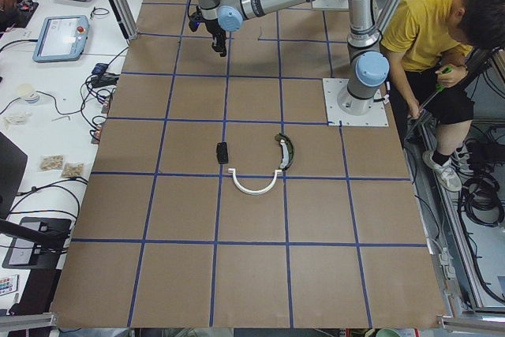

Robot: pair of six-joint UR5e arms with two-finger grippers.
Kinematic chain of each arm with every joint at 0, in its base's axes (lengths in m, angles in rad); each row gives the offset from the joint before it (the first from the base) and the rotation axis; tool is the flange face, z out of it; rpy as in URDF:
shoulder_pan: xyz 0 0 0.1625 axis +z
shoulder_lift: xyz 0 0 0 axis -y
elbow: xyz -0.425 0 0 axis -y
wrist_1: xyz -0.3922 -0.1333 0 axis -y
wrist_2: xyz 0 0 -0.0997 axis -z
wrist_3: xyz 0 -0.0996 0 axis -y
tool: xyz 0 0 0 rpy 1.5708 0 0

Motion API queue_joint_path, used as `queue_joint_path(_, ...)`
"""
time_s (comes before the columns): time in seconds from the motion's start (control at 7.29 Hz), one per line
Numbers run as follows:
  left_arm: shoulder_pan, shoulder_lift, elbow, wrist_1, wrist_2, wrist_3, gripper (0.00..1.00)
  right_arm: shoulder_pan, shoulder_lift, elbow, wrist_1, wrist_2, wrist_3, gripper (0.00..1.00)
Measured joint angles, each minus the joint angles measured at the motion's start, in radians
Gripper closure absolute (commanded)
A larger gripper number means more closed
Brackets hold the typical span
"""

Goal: Place bearing gear from tray to pile

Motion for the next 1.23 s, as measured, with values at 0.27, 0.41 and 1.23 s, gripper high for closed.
queue_joint_path(0.27,0.187,0.01,-0.005,-0.006,0.02,0.162,1.0,0.276,-0.118,0.083,0.083,0.009,0.383,1.0)
queue_joint_path(0.41,0.272,0.013,-0.008,-0.009,0.023,0.211,1.0,0.442,-0.145,0.114,0.091,0.019,0.595,1.0)
queue_joint_path(1.23,0.699,0.004,-0.113,0.032,0.03,0.586,1.0,1.244,0.121,0.113,-0.31,0.119,1.663,0.42)
